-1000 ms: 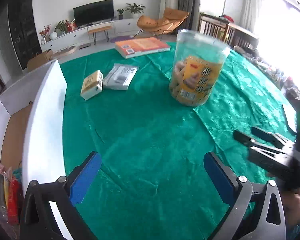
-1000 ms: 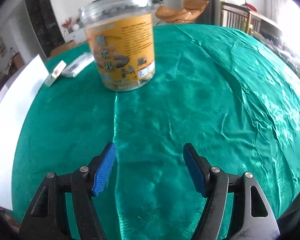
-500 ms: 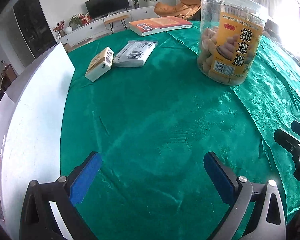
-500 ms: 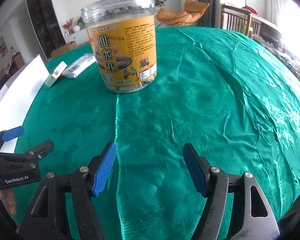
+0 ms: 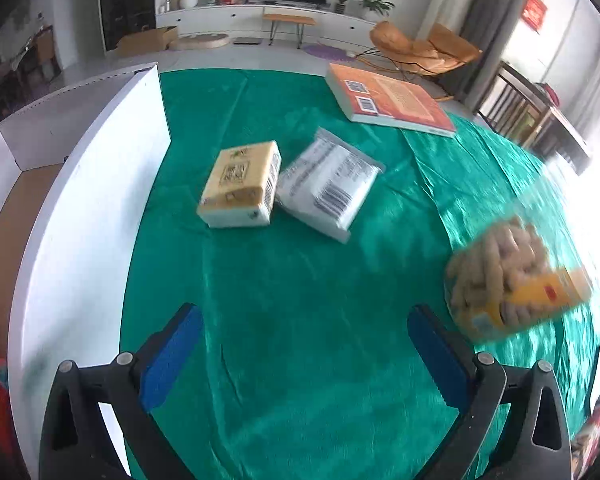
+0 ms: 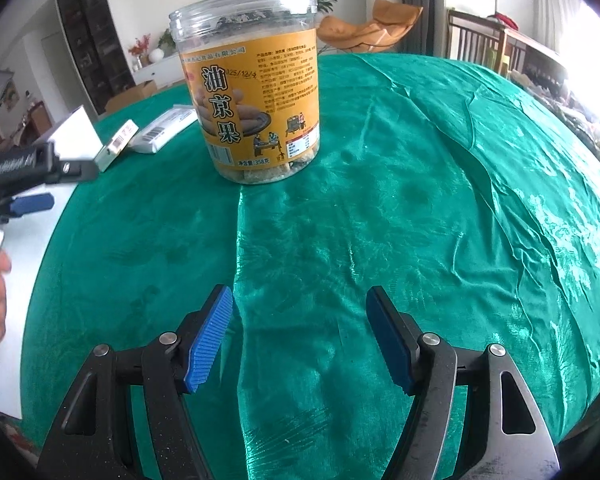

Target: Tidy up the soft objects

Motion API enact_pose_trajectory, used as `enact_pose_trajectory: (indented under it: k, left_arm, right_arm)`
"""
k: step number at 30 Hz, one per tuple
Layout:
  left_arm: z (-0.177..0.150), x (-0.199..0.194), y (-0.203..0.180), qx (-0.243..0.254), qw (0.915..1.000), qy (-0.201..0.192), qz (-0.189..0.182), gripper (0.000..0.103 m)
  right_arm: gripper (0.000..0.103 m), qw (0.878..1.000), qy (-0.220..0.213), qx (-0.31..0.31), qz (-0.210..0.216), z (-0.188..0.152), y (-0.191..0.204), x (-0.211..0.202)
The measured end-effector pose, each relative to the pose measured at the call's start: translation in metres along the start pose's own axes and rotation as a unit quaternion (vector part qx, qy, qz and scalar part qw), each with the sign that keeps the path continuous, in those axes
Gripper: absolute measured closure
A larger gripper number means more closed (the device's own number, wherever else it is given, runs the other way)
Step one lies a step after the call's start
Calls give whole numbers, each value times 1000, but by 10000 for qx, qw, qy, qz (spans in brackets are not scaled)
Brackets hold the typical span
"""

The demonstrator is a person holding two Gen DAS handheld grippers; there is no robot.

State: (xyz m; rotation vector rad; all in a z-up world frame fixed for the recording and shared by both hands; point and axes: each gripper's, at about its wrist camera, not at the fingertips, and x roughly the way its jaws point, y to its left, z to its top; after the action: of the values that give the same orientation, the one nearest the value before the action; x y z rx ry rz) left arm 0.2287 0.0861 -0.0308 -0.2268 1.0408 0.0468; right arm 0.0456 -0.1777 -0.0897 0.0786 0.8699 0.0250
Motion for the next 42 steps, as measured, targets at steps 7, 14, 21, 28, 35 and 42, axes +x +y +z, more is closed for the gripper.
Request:
enact_pose_trajectory:
  k: [7,14,21,28,35,42]
  left_arm:
    - [67,61,9,143,9936,-73,1118,1]
    - [72,84,48,-628,9975,-36,315,47]
    - [104,111,32,-154,9984,-115,523,48]
    - [124,136,-13,1253,9904,-354,464,48]
    - [72,114,-68,3349,9416,-75,-347,48]
    - [6,64,-43,3738,9259,474,-284,51]
  right_arm:
    - [30,9998,-85,69,178,0,-1,-5]
    - [30,9982,-97,365,472,2,-10,-5]
    - [30,9949,-59,730,696,1,-20,-5]
    - [30,9908,-27,1053,846,-1,-30,-4]
    - [30,9877,61,1262,926,0,-37,1]
    - [30,9884,17,1228,893,0,-36,-3]
